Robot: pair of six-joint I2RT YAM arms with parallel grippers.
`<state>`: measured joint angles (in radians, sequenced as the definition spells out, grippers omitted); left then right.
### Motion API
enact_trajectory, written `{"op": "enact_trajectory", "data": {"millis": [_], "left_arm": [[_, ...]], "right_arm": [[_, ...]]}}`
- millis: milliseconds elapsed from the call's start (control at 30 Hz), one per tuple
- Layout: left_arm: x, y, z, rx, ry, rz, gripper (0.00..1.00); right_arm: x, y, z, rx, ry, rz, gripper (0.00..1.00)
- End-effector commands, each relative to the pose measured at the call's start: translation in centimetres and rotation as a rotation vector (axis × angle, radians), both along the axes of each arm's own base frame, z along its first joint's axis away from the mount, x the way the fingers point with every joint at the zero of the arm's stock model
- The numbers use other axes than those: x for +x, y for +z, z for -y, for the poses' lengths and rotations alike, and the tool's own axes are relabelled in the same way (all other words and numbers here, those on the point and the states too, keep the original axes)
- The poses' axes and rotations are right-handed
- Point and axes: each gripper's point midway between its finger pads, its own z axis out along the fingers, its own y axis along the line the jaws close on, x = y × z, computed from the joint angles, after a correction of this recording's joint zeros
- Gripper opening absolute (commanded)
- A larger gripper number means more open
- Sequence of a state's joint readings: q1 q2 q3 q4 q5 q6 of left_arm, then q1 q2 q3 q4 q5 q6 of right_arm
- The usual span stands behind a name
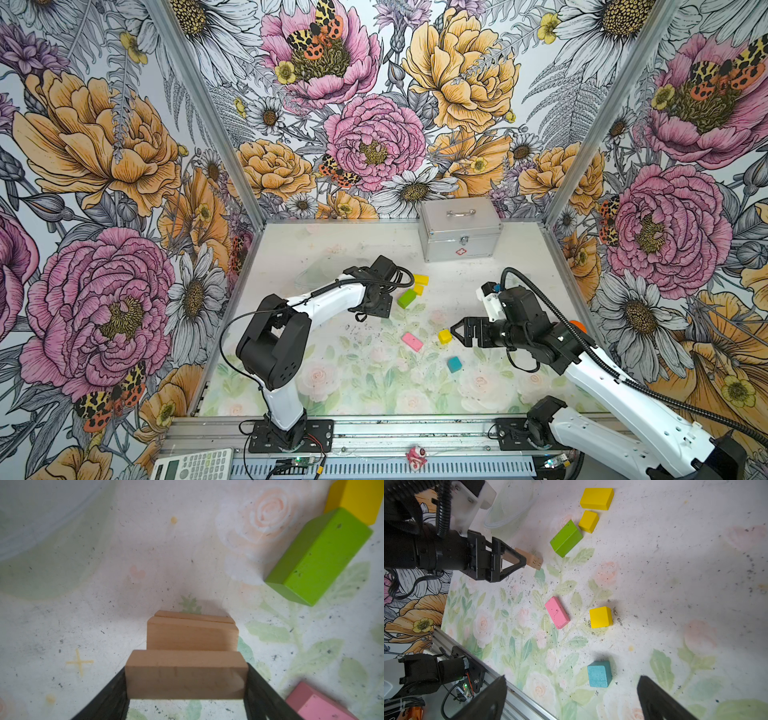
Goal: Build the wood block tower
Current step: 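Carry the held wooden bar farther from the robot above the stacked bars, then lower the wooden bar onto the stacked bars and open the left gripper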
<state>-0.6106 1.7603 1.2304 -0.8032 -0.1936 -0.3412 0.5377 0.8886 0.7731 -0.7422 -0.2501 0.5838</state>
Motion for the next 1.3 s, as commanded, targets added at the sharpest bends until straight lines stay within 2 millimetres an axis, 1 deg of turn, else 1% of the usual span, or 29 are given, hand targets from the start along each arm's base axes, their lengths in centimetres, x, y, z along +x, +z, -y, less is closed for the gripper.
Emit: {"op": "enact_trajectory", "data": {"millis": [0, 567, 833, 1267], "left_arm": [[1.5, 1.0, 0.6, -0.035, 0.025, 0.048, 0.77], [1.6, 0.6, 0.8, -0.035, 0.025, 0.039, 0.78], [1.8, 0.6, 0.9, -0.032, 0.018, 0.041, 0.8], [1.6, -0.1, 1.3, -0.031, 0.006, 0.021, 0.81]], "right_arm": [[0.0, 0.6, -0.4, 0.025, 0.017, 0.026, 1.0], [-0.2, 0.4, -0.2, 0.012, 0.026, 0.029, 1.0], [-0.3, 0.3, 0.0, -0.001, 0.024, 0.028, 1.0], [-0.3, 0.3, 0.4, -0.011, 0.018, 0.034, 1.0]]}}
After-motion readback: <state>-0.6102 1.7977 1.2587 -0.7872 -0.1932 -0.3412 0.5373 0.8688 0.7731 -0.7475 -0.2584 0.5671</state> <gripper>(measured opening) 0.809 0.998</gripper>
